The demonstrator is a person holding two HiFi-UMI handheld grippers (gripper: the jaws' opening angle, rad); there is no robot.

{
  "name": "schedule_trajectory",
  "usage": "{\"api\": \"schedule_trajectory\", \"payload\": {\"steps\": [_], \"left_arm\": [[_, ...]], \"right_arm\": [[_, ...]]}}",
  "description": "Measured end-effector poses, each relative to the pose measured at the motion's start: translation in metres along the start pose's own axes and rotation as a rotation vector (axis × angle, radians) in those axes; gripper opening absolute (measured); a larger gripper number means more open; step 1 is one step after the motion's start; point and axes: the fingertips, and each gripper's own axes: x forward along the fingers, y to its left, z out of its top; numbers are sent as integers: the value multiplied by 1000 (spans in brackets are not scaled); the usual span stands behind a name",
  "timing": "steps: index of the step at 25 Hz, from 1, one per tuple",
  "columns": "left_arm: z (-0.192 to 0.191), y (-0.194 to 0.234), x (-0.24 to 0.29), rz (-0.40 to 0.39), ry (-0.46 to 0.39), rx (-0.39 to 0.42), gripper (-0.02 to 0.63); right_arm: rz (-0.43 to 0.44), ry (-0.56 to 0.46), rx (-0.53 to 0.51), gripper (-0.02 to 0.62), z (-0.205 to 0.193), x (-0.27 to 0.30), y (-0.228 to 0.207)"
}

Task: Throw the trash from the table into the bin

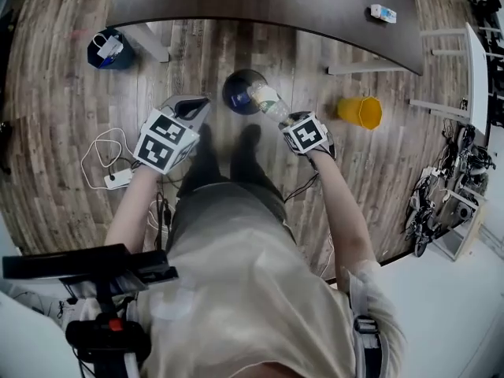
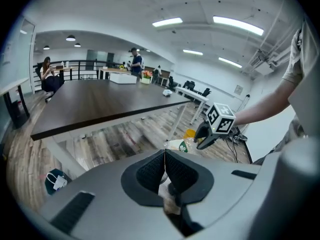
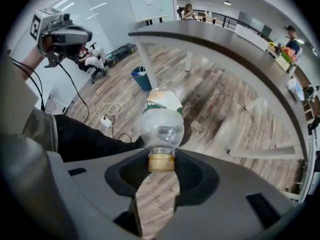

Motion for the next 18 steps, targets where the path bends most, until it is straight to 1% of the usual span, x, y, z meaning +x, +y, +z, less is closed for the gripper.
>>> {"api": "schedule_trajectory", "payload": {"steps": [4,6,8,11,13,15,18], "left_arm": [[-24,9,32,19,59,-17,14],[-37,22,43,49,80,-36,14],[-48,34,56,63,87,-72,14],[-68,41,91,33,85,-132,14],[-83,40,115,12,98,-146,14],[-103,36,134,1,118,-151,14],[-132,31,160,-19,139,-179,14]], "right_arm": [[29,138,-36,160,-15,65,-27],[50,184,-61,160,-14,100,-37],[75,219,-59,160,-14,133,-45],[80,254,-74,160,-14,177,-64],[70,271,-89,160,-15,205,-73],[65,279,-102,160,-16,231,-77],[60,293,-136,160,-19,263,-78]]}}
